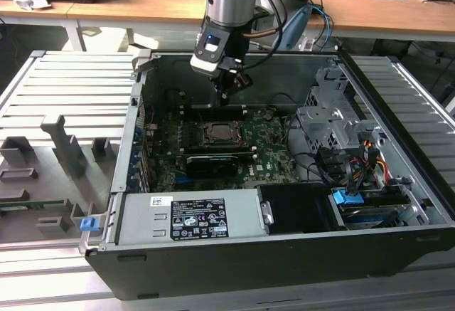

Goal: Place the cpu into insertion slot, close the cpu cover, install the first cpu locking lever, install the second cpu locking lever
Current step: 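Install the first cpu locking lever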

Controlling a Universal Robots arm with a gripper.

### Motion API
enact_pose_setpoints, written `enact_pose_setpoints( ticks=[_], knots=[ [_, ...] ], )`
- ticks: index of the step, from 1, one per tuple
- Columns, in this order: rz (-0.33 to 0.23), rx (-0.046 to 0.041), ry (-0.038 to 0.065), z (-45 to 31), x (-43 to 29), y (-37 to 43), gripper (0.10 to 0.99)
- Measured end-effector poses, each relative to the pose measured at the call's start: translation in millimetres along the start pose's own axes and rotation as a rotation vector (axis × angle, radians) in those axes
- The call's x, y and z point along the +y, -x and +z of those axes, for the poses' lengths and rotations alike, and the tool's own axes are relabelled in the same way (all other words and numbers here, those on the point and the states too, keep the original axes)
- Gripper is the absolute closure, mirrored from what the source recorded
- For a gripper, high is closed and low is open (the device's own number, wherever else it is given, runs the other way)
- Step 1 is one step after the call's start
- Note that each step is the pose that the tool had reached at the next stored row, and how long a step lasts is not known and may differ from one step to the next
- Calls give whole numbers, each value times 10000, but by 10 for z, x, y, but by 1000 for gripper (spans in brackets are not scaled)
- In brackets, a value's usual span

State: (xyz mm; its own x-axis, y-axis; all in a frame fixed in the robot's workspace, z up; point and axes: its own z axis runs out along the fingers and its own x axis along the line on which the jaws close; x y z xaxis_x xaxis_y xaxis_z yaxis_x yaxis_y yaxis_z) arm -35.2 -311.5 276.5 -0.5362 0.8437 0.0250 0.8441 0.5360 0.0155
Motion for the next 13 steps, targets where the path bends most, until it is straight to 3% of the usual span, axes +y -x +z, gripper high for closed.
enact_pose_setpoints(
  ticks=[13],
  knots=[
    [-436, 6, -11, 0, 0, 0, 980]
  ],
)
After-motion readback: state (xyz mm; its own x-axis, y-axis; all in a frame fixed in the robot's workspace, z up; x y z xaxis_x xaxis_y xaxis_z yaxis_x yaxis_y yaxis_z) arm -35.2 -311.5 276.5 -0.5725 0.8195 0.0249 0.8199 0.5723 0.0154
